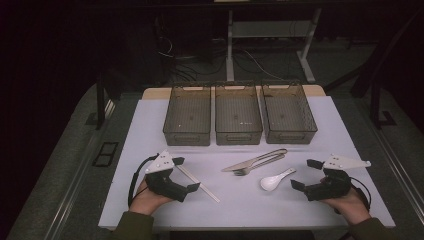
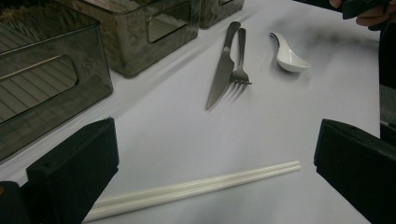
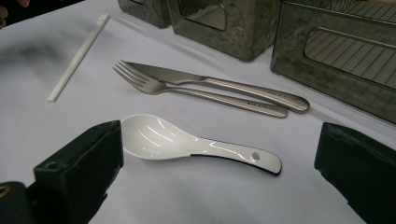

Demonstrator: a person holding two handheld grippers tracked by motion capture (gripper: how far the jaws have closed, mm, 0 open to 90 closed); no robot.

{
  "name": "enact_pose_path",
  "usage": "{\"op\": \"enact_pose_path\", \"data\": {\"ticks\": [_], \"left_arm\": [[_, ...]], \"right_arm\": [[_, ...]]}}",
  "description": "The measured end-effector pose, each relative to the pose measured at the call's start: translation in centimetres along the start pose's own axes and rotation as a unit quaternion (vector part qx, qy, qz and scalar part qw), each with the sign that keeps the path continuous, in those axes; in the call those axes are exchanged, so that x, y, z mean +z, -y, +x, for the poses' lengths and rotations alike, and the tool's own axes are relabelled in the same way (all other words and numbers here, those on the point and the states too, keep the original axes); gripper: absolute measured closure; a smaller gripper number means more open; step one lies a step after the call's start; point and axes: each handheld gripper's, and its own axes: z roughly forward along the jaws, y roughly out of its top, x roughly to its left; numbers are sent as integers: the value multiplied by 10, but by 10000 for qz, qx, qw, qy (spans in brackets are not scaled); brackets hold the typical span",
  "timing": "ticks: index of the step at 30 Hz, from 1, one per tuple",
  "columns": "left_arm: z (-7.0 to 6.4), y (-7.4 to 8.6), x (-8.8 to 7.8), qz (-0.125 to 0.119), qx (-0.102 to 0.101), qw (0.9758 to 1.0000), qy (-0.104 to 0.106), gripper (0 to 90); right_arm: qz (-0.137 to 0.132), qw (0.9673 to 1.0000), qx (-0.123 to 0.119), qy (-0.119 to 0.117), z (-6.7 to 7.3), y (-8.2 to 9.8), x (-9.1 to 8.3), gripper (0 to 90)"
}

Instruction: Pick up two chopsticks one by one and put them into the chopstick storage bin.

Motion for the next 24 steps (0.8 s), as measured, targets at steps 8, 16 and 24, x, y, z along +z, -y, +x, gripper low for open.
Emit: {"op": "enact_pose_path", "data": {"ticks": [8,16,24], "left_arm": [[1,-1,0,22,-20,10000,-26,0],[8,-5,0,77,37,9999,-118,44],[25,-7,0,186,44,9991,-392,251]], "right_arm": [[-14,10000,44,-39,0,0,0,12],[-12,10000,26,-44,0,0,0,12],[-2,10000,55,-28,0,0,0,12]]}}
